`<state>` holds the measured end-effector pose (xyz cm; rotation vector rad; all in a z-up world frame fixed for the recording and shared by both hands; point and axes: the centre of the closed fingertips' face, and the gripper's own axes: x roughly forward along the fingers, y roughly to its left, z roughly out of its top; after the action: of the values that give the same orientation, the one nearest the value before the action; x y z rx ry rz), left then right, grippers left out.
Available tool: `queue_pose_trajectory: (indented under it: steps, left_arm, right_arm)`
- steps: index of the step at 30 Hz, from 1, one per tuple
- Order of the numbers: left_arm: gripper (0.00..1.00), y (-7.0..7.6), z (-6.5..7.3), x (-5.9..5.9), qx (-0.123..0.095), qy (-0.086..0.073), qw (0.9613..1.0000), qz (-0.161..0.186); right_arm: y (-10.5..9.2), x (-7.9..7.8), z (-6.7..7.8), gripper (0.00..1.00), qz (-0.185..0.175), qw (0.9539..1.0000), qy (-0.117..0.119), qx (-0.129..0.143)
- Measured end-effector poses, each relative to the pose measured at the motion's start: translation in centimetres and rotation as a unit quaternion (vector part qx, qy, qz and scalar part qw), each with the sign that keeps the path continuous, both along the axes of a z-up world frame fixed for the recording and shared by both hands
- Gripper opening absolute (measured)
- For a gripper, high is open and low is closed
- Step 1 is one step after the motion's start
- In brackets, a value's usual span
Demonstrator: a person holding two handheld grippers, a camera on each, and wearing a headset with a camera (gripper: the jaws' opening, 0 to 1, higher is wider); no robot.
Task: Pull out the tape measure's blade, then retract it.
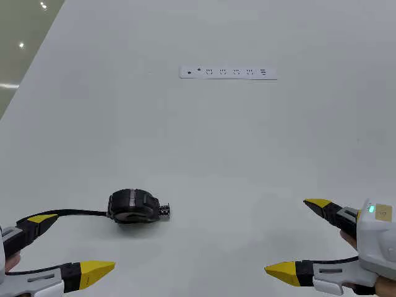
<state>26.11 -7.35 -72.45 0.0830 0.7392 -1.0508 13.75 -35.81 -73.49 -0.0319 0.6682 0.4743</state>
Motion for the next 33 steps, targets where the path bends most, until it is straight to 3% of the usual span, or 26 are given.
queue_pose_trajectory:
  steps: [33]
  left_arm:
    - [0.88,-0.64,0.02,0.44,-0.001,-0.004,0.9999,-0.015]
  right_arm:
    - [0.63,0.27,-0.53,0.94,0.013,0.9999,0.007,0.004]
